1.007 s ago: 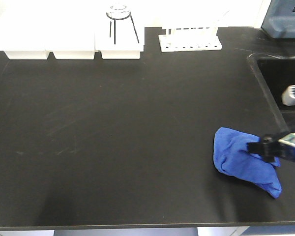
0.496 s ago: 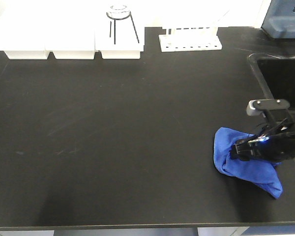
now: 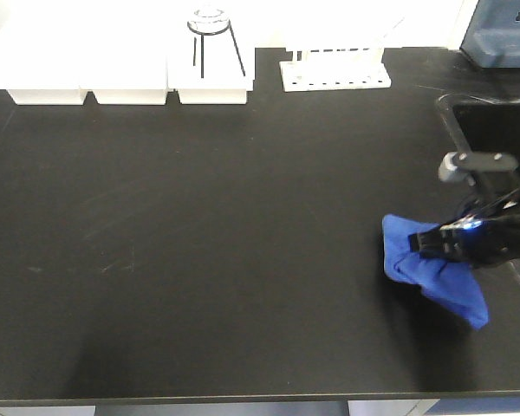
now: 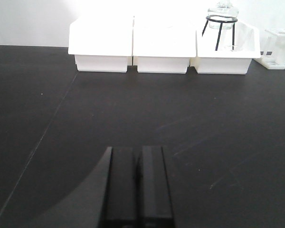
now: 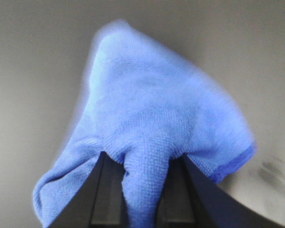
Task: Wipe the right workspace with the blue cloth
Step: 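Lift the blue cloth off the counter with the right gripper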
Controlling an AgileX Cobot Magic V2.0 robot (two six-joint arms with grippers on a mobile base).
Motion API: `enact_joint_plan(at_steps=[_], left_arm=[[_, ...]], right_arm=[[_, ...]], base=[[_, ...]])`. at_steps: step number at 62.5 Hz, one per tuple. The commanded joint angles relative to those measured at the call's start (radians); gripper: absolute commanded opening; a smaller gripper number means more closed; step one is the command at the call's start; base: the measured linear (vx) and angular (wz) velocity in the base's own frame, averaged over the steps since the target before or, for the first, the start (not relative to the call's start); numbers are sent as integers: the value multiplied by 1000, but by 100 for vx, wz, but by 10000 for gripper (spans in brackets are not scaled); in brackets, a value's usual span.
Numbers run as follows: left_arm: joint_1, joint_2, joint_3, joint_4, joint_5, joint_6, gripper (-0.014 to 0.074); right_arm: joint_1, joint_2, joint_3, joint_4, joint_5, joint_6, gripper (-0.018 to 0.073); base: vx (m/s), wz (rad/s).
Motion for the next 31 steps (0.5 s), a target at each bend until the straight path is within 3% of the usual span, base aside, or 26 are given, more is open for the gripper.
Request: enact_joint_plan(at_steps=[1, 15, 31], left_arm=[[-5, -15, 30, 1, -81, -8, -6], [-5, -15, 30, 1, -81, -8, -6], [-5, -15, 30, 1, -81, -8, -6]], right_arm=[[-1, -135, -31, 38, 23, 0, -4], [-1, -498, 12, 44, 50, 18, -3], [-1, -901, 271, 41, -84, 12, -3]], base=[[0, 0], [0, 0], [0, 0]])
